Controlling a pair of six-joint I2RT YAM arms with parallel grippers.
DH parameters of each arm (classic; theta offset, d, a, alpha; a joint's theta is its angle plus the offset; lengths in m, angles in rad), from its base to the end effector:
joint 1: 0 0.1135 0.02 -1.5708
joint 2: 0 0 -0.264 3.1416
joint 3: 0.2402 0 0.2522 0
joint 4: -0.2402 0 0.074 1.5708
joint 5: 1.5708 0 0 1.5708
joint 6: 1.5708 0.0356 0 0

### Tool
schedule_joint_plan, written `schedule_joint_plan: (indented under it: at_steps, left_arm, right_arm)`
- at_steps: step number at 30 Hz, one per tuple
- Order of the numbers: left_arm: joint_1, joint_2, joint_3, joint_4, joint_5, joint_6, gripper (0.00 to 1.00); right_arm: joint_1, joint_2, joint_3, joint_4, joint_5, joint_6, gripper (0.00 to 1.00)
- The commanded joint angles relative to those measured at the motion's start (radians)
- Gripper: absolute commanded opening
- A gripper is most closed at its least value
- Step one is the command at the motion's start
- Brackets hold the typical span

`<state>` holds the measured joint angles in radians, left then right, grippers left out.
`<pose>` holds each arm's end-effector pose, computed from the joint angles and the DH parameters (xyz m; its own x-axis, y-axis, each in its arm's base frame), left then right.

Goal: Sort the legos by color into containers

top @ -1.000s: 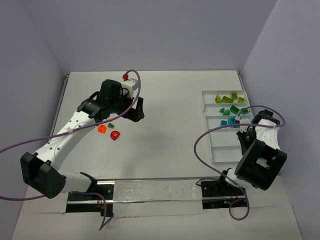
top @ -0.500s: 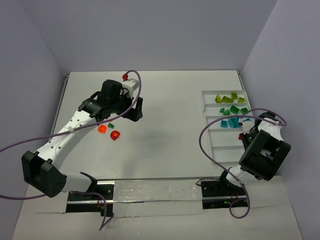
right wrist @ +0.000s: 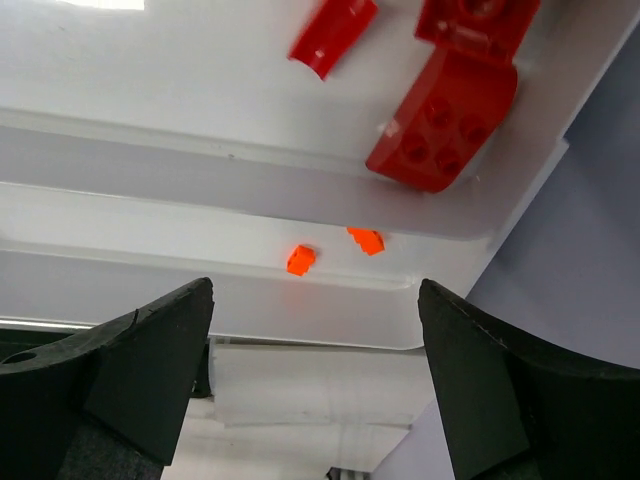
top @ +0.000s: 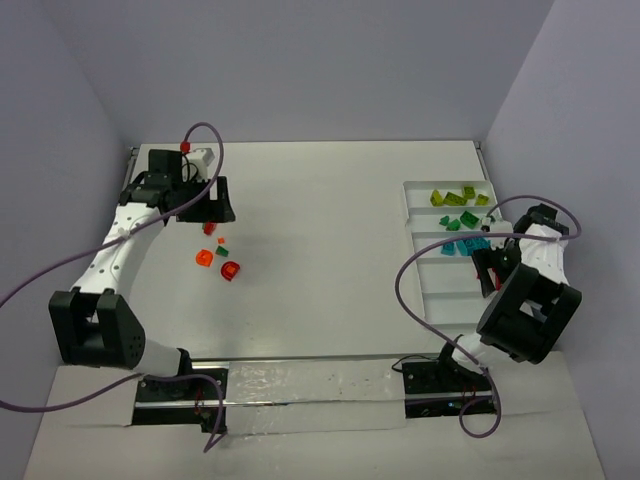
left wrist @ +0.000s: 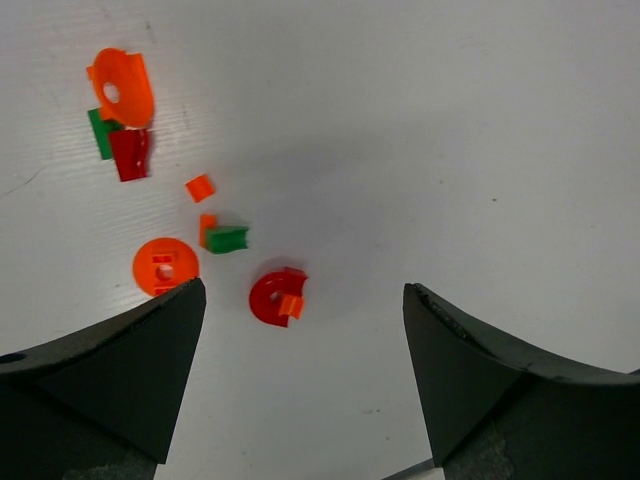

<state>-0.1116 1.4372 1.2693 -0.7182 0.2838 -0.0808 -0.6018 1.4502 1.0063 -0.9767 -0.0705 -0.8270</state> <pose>0.3018 -0.0439 0.3096 -0.7901 0.0106 -0.6129 0.2199 0.9382 -0.2672 0.2088 -0.1404 0.2163 -0.9610 -0.2305 -0.1526 -0.2233 0.9727 -0.0630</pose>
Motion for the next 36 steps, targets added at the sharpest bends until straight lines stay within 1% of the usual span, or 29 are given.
schedule_joint_plan:
  at_steps: [1,3,5,8,10,13,14,18,23,30,36]
  left_arm:
    - [0.030,0.057,0.080,-0.036,-0.039,0.070,0.86]
    - [0.053,0.088,0.082,-0.010,-0.081,0.128,0.80]
    - [0.067,0.130,0.080,0.033,-0.124,0.146,0.73]
    - [0.086,0.191,0.086,0.091,-0.148,0.159,0.63]
    - [0.094,0.220,0.089,0.125,-0.154,0.167,0.58]
    - [0.099,0.310,0.129,0.173,-0.180,0.216,0.51]
    - [0.099,0.315,0.143,0.180,-0.182,0.219,0.50]
    - [0.099,0.438,0.227,0.192,-0.176,0.256,0.48]
    - [0.099,0.540,0.309,0.175,-0.160,0.243,0.49]
    - [0.098,0.618,0.340,0.176,-0.153,0.213,0.46]
    - [0.098,0.644,0.332,0.182,-0.153,0.194,0.39]
  right_arm:
    - [0.051,-0.030,0.046,-0.065,-0.036,0.033,0.90]
    - [0.077,-0.032,0.060,-0.078,-0.052,0.049,0.90]
    - [0.108,-0.047,0.077,-0.092,-0.074,0.076,0.90]
    - [0.148,-0.069,0.105,-0.115,-0.121,0.113,0.90]
    - [0.160,-0.079,0.119,-0.130,-0.153,0.124,0.90]
    - [0.211,-0.098,0.156,-0.165,-0.225,0.160,0.90]
    - [0.221,-0.099,0.164,-0.166,-0.232,0.166,0.90]
    - [0.252,-0.101,0.211,-0.200,-0.295,0.195,0.90]
    - [0.264,-0.090,0.242,-0.220,-0.341,0.217,0.91]
    - [0.274,-0.087,0.261,-0.231,-0.356,0.226,0.91]
    - [0.297,-0.077,0.287,-0.231,-0.371,0.244,0.91]
